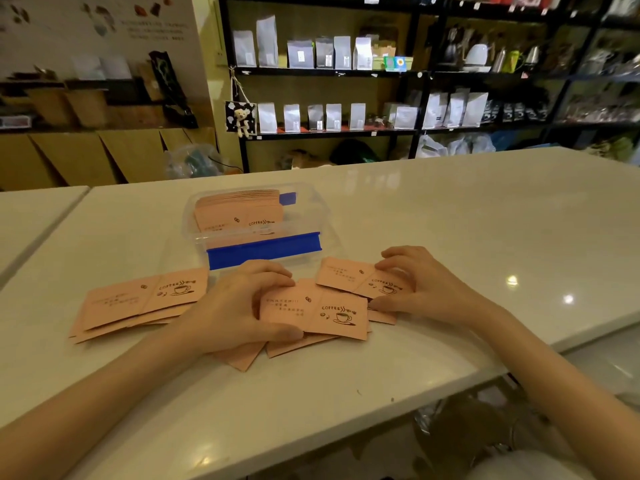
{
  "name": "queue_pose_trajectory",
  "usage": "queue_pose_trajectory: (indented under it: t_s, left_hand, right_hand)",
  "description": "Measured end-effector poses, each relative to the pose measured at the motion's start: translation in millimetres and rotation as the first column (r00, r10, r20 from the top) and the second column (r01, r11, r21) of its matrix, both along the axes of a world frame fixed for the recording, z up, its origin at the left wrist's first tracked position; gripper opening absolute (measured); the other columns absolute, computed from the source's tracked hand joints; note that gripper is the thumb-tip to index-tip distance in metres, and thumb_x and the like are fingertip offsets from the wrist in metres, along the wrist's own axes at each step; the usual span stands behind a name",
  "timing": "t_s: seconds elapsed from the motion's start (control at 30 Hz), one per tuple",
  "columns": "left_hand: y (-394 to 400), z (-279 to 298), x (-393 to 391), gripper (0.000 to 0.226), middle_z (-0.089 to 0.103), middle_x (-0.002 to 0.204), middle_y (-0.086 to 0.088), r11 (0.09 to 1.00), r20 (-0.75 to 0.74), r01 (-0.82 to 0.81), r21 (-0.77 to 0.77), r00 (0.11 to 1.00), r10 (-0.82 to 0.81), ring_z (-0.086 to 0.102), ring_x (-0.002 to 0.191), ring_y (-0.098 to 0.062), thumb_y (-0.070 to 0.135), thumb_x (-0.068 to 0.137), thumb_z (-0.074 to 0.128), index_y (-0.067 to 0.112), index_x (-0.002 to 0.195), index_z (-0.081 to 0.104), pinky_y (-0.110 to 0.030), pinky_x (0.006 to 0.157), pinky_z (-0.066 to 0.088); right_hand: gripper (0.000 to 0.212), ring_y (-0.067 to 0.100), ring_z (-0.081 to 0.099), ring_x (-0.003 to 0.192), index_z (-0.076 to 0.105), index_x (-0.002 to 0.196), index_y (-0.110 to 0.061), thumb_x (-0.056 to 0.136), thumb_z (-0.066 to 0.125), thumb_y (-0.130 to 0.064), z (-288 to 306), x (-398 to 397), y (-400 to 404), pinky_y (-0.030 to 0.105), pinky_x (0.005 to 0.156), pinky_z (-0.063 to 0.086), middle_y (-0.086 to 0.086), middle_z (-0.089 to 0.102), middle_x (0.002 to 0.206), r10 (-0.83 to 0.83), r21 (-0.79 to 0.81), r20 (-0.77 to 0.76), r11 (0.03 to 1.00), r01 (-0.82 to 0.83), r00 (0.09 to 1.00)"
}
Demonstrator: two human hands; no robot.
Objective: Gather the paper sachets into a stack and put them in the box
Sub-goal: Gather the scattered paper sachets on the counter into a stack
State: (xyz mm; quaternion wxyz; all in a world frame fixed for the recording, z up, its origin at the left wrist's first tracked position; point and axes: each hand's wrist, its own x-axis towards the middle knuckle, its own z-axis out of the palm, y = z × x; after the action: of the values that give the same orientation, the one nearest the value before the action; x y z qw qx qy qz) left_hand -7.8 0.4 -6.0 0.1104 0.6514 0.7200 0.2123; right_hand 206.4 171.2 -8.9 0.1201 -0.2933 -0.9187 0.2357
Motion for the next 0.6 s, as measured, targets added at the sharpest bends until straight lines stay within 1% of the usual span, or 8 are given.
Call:
queue_pose_trajectory:
  t_s: [0.1, 0.17, 0.23, 0.33, 0.4, 0.47, 0.53, 0.6]
  left_hand:
    - [-5.0, 6.6, -1.6, 0.088, 0.035, 0.119, 0.029, 0.999, 0.008, -0.034, 0.042, 0.999, 0.034, 0.029, 0.111, 0.009, 0.078, 0.041, 0.055, 0.041, 0.12, 0.044, -0.007, 0.081, 0.031]
    - [-9.8, 12.7, -4.8, 0.083, 0.036, 0.12, 0.028, 0.996, -0.009, -0.058, 0.072, 0.998, 0.058, 0.03, 0.112, 0.008, 0.074, 0.046, 0.055, 0.04, 0.121, 0.043, -0.01, 0.085, 0.034]
    - [-16.8, 19.3, -8.3, 0.079, 0.04, 0.121, 0.025, 0.992, -0.024, -0.068, 0.105, 0.997, 0.071, 0.033, 0.114, 0.004, 0.069, 0.049, 0.059, 0.037, 0.12, 0.045, -0.013, 0.088, 0.035]
    - [-32.5, 30.2, -17.7, 0.079, 0.042, 0.119, 0.022, 0.982, -0.044, -0.107, 0.158, 0.992, 0.115, 0.034, 0.114, 0.002, 0.067, 0.049, 0.059, 0.033, 0.119, 0.048, -0.009, 0.082, 0.035]
    - [-43.8, 36.4, -27.3, 0.084, 0.042, 0.119, 0.021, 0.969, -0.039, -0.156, 0.191, 0.985, 0.166, 0.035, 0.114, 0.002, 0.071, 0.045, 0.055, 0.031, 0.118, 0.05, -0.011, 0.084, 0.035]
    - [-54.9, 39.7, -39.1, 0.085, 0.045, 0.118, 0.02, 0.947, -0.003, -0.215, 0.239, 0.975, 0.223, 0.04, 0.108, 0.007, 0.072, 0.043, 0.058, 0.029, 0.116, 0.053, -0.006, 0.086, 0.033]
    - [-64.9, 40.9, -47.6, 0.08, 0.046, 0.117, 0.022, 0.922, 0.042, -0.288, 0.26, 0.957, 0.287, 0.042, 0.101, 0.011, 0.069, 0.044, 0.062, 0.03, 0.114, 0.056, -0.001, 0.083, 0.031]
    - [-74.3, 39.2, -53.5, 0.08, 0.045, 0.117, 0.022, 0.903, 0.046, -0.35, 0.25, 0.936, 0.35, 0.041, 0.103, 0.007, 0.068, 0.045, 0.062, 0.031, 0.115, 0.054, -0.006, 0.081, 0.032]
  right_hand:
    - [0.058, 0.006, 0.03, 0.121, 0.054, 0.115, -0.025, 0.063, 0.074, -0.04, 10.8, -6.0, 1.0, 0.023, 0.099, 0.025, -0.007, 0.041, 0.135, -0.031, -0.011, -0.101, 1.0, 0.03, 0.994]
    - [0.056, 0.007, 0.035, 0.117, 0.056, 0.112, -0.027, 0.061, 0.075, -0.04, 22.5, -10.5, -0.1, 0.028, 0.099, 0.033, -0.009, 0.043, 0.132, -0.034, -0.002, -0.17, 0.999, 0.034, 0.985]
    - [0.053, 0.009, 0.039, 0.115, 0.057, 0.11, -0.028, 0.061, 0.076, -0.037, 35.2, -15.6, -3.3, 0.031, 0.095, 0.042, -0.01, 0.045, 0.129, -0.012, 0.005, -0.246, 1.0, 0.014, 0.969]
    - [0.051, 0.013, 0.042, 0.114, 0.056, 0.111, -0.029, 0.064, 0.077, -0.028, 50.5, -28.9, -8.2, 0.018, 0.08, 0.043, -0.008, 0.047, 0.128, 0.03, -0.011, -0.349, 0.999, -0.036, 0.937]
    - [0.053, 0.013, 0.042, 0.113, 0.054, 0.112, -0.031, 0.064, 0.077, -0.03, 57.1, -43.3, -14.7, 0.015, 0.076, 0.041, -0.009, 0.047, 0.126, 0.076, -0.02, -0.375, 0.996, -0.09, 0.924]
    - [0.054, 0.009, 0.042, 0.11, 0.053, 0.112, -0.035, 0.063, 0.076, -0.033, 60.1, -62.0, -24.1, 0.015, 0.075, 0.043, -0.013, 0.047, 0.121, 0.148, -0.006, -0.384, 0.987, -0.163, 0.911]
    - [0.052, 0.0, 0.043, 0.105, 0.052, 0.11, -0.037, 0.063, 0.076, -0.032, 60.0, -82.0, -35.3, 0.015, 0.078, 0.044, -0.019, 0.046, 0.115, 0.234, 0.027, -0.395, 0.969, -0.244, 0.888]
    - [0.052, -0.016, 0.039, 0.101, 0.05, 0.107, -0.043, 0.062, 0.076, -0.035, 58.8, -102.5, -47.0, 0.011, 0.078, 0.04, -0.031, 0.043, 0.106, 0.322, 0.08, -0.404, 0.945, -0.318, 0.856]
